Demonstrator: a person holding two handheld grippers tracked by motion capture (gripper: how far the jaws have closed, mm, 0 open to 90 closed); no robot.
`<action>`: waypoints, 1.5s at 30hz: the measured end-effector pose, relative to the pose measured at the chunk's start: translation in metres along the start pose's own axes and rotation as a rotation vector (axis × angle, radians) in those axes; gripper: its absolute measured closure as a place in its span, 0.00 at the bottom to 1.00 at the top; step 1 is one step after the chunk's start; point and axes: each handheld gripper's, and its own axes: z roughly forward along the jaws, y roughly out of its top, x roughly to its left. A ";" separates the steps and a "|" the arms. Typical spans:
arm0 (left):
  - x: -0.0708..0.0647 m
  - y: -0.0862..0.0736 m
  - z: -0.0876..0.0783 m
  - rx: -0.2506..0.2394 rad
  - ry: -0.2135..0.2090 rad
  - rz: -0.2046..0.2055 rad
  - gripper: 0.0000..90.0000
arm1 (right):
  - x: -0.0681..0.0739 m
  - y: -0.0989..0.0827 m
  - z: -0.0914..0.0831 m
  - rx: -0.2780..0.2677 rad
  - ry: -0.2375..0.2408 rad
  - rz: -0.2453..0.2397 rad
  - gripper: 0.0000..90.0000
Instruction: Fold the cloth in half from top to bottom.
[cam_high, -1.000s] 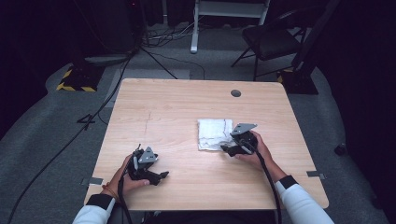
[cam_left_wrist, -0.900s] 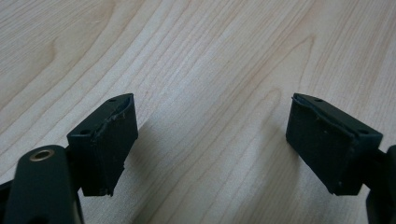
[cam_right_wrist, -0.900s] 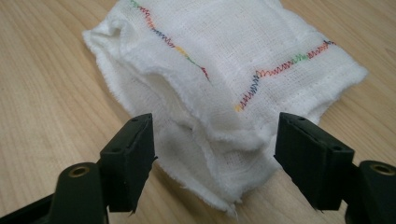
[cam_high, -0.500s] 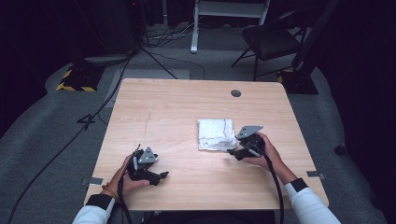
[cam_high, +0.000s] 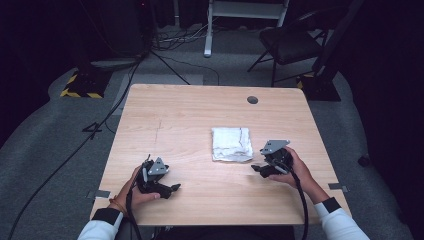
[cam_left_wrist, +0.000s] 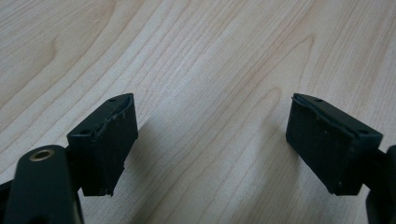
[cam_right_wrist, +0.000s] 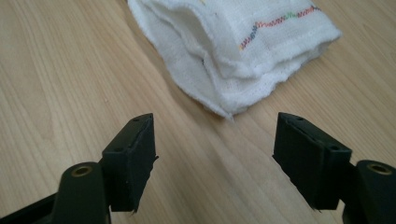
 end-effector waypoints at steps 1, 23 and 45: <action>0.000 0.000 0.000 0.000 0.000 0.000 0.19 | 0.000 -0.002 -0.001 0.003 -0.001 -0.003 0.33; 0.000 0.000 0.000 0.000 0.000 0.000 0.19 | 0.005 -0.054 -0.031 0.031 -0.062 0.009 0.32; 0.000 0.000 0.000 -0.001 0.000 -0.002 0.19 | -0.011 -0.125 -0.057 -0.044 -0.071 0.219 0.29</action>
